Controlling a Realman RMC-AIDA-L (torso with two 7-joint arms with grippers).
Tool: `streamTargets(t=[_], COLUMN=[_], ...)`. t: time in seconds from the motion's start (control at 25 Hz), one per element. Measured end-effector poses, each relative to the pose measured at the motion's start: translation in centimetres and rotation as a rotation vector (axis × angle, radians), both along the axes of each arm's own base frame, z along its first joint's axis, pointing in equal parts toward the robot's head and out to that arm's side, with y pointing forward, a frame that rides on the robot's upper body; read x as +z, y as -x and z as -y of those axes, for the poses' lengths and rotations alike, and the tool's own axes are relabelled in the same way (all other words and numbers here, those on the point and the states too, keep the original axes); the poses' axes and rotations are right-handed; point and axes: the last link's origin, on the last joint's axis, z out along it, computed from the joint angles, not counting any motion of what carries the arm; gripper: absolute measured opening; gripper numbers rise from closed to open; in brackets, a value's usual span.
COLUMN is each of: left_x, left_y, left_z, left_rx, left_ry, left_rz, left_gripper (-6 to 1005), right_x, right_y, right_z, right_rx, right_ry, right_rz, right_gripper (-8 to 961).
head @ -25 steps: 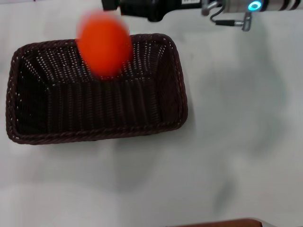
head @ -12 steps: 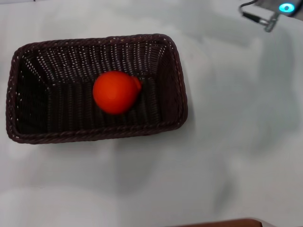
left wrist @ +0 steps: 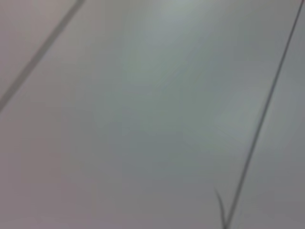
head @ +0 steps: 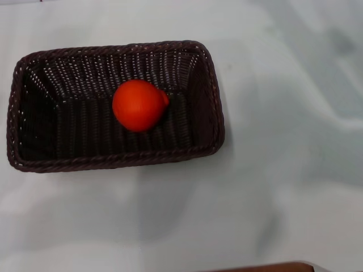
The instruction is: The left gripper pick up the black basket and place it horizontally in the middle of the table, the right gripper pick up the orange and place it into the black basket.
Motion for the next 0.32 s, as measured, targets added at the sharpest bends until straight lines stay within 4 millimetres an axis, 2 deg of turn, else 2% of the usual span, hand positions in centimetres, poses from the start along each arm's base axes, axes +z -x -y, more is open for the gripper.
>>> streamTargets(t=[0.2,0.32], left_x=[-0.3,-0.4], left_y=[0.5,0.7], left_z=[0.7,0.9], left_rx=[0.045,0.056], left_ry=[-0.085,-0.093], left_rz=[-0.019,-0.021], left_gripper=[875,874], right_x=[1.2,1.5], right_y=[-3.3,-4.2], right_z=[1.9,2.4], right_rx=[-0.179,-0.224], right_ry=[-0.186,-0.212], right_rz=[-0.038,-0.055], right_gripper=[950,950])
